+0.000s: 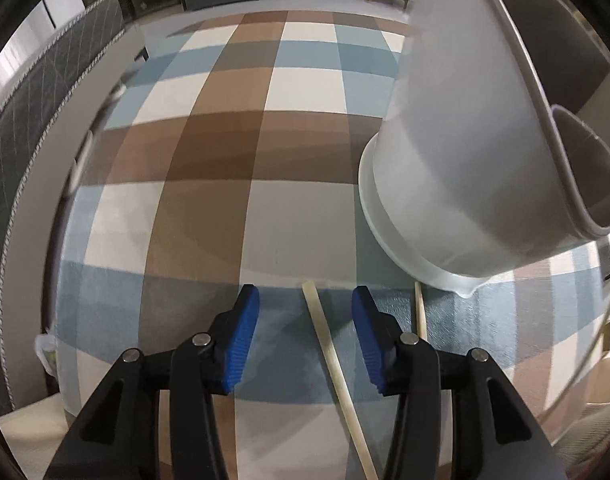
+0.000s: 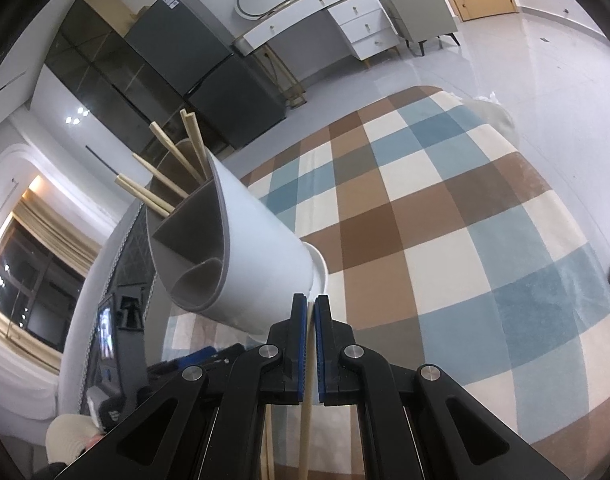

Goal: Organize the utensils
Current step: 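Lift the right tool's chopstick while the left tool pinches another from the pile, then carry both held chopsticks up above the divided holder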

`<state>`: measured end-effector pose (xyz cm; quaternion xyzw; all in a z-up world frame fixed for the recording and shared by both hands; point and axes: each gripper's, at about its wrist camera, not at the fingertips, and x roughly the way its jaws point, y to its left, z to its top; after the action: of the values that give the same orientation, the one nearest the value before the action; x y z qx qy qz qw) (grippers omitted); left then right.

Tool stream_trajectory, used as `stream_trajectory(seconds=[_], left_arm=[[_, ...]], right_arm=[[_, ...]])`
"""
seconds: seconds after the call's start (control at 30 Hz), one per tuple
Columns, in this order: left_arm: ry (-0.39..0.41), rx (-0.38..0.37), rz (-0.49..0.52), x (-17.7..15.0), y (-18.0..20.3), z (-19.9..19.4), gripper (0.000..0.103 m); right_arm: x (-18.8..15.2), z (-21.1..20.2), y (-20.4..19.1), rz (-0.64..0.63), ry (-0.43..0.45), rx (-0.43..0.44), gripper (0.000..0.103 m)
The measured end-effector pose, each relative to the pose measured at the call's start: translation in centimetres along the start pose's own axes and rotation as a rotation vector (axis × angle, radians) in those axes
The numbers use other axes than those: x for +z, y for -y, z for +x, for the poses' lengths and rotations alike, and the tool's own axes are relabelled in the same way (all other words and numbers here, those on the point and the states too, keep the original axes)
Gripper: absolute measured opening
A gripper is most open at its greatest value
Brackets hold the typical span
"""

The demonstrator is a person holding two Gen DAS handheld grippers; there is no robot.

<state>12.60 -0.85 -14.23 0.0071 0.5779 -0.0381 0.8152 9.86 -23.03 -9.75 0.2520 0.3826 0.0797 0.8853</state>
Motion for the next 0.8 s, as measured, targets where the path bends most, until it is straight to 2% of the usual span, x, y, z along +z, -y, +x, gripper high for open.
stream_trajectory(seconds=[0.07,0.1,0.13,0.23,0.37,0.47,0.63,0.73,0.8], left_arm=[[0.008,0.006,-0.005,0.0,0.2,0.0,0.039],[0.013,0.008,-0.013,0.0,0.2,0.0,0.031],[0.022,0.007,-0.015,0.0,0.2,-0.1,0.018],[0.03,0.004,0.003,-0.1,0.4,-0.2,0.004],[0.026,-0.024,-0.036,-0.4,-0.1,-0.5,0.002],[0.062,-0.052,-0.072,-0.4,-0.7,-1.6,0.002],[0.226,-0.113,-0.104,-1.1,-1.4,-6.3,0.002],[0.328,-0.176,-0.131,-1.8,-2.0,-8.9,0.002],[0.39,-0.192,-0.125,-2.2,-2.0,-10.6,0.002]], right_arm=[[0.1,-0.2,0.1,0.005,0.003,0.003,0.003],[0.2,-0.3,0.0,0.003,0.005,0.006,0.003],[0.2,-0.4,-0.1,-0.002,0.008,0.008,0.003],[0.3,-0.7,-0.6,-0.019,0.021,0.011,0.003],[0.2,-1.4,-1.7,-0.067,0.05,0.006,0.003],[0.0,-2.0,-2.4,-0.101,0.079,-0.001,0.003],[-0.6,-3.1,-3.9,-0.154,0.117,-0.016,0.003],[-1.4,-4.0,-5.2,-0.221,0.14,-0.072,0.003],[-1.9,-4.7,-5.5,-0.227,0.15,-0.073,0.003]])
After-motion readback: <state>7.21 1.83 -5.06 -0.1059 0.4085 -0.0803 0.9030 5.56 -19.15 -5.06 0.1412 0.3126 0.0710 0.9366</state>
